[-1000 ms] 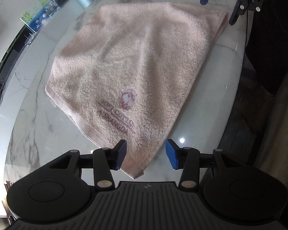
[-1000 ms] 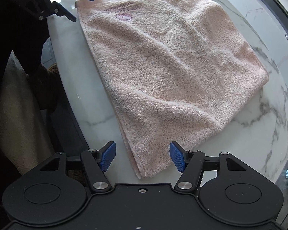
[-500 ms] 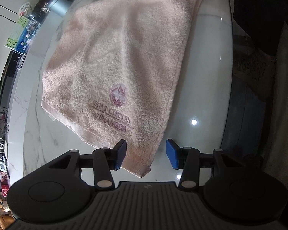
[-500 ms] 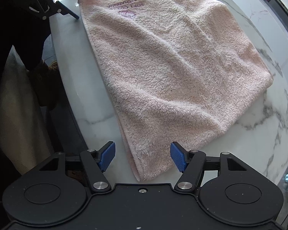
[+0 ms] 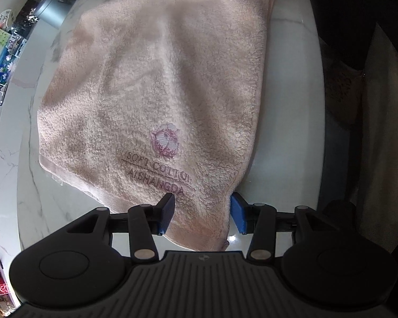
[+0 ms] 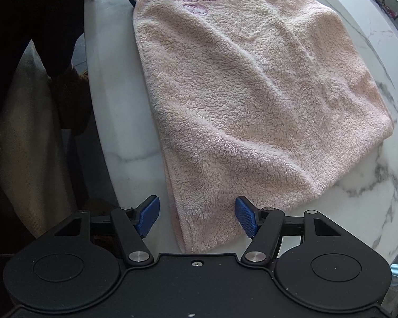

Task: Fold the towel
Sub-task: 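Move both open tools to the ends of the folded towel edge, then close both tools on the towel edge ends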

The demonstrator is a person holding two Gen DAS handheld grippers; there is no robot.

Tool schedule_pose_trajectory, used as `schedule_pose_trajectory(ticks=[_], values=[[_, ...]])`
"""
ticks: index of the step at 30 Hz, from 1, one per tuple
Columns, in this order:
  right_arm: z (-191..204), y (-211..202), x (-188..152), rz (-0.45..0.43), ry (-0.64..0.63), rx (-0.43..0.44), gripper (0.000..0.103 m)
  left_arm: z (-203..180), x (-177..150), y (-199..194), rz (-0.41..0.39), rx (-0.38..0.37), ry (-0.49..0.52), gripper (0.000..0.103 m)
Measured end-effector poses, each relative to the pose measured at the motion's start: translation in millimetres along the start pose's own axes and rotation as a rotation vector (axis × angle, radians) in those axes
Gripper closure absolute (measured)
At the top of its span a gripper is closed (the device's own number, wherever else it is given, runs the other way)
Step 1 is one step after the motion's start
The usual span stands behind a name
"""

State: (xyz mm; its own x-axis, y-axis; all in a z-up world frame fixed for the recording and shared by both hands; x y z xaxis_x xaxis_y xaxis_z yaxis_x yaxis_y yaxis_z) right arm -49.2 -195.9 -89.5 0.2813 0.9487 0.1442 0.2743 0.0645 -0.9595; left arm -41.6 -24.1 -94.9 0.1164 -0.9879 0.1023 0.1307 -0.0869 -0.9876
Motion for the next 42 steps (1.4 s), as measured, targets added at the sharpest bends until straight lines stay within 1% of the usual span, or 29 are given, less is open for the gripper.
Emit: schedule_pose_trajectory(ticks=[4,6,9,12,14,15,16,17,18,19,20,21,23,27,33,38,42], values=[[-2,3,-3,-0.014,-0.009,0.024,0.041,5,-1,0,-0.02,-0.054,0.0,0.059],[-5,4,-3,-0.016,0.008,0.042,0.041,8,-3,1,-0.038,-0.084,-0.014,0.058],[-10,6,-2,-0.017,0.037,0.061,0.041,18,-8,2,-0.08,-0.158,-0.067,0.058],[-12,6,-1,-0.009,0.031,0.066,0.045,22,-10,3,-0.107,-0.19,-0.079,0.058],[-14,6,0,-0.006,0.031,0.06,0.05,21,-11,3,-0.112,-0.198,-0.077,0.059],[-16,6,0,-0.004,0.035,0.051,0.058,21,-10,3,-0.109,-0.199,-0.074,0.059],[-19,6,0,-0.003,0.039,0.042,0.068,21,-9,3,-0.106,-0.199,-0.072,0.06],[-21,6,0,-0.001,0.043,0.032,0.074,21,-8,4,-0.103,-0.199,-0.07,0.064],[-23,6,0,0.001,0.046,0.023,0.083,22,-6,4,-0.102,-0.19,-0.073,0.071],[-24,6,1,0.005,0.043,0.017,0.086,23,-3,4,-0.1,-0.182,-0.078,0.075],[-25,6,1,0.008,0.04,0.01,0.086,24,0,4,-0.094,-0.165,-0.08,0.082],[-26,7,1,0.012,0.037,0.004,0.086,24,2,5,-0.083,-0.156,-0.077,0.085],[-24,7,3,0.018,0.028,0.001,0.087,24,6,6,-0.064,-0.15,-0.066,0.087],[-21,5,2,0.011,0.028,-0.015,0.088,19,7,7,-0.055,-0.136,-0.055,0.089],[-17,1,1,0.001,0.032,-0.033,0.091,8,4,6,-0.07,-0.144,-0.083,0.089],[-7,-8,1,0.002,0.018,-0.012,0.091,-7,1,2,-0.071,-0.152,-0.098,0.089],[1,-22,0,0.003,0.003,0.0,0.091,-18,0,-10,-0.071,-0.169,-0.101,0.089]])
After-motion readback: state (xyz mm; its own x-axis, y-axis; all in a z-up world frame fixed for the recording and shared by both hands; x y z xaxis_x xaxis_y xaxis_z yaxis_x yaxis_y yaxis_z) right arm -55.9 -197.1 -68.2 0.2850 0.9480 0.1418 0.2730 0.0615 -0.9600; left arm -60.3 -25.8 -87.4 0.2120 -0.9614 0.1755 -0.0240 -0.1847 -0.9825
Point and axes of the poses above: each gripper's, at about its wrist camera, not at the fingertips, and y roughly the way its jaws point, z to its left, x to its top, the point moved 8 cm from there along y, roughly the way its jaws point, and after that the axes turned 10 degrees about -x, right-handed, at the moved point
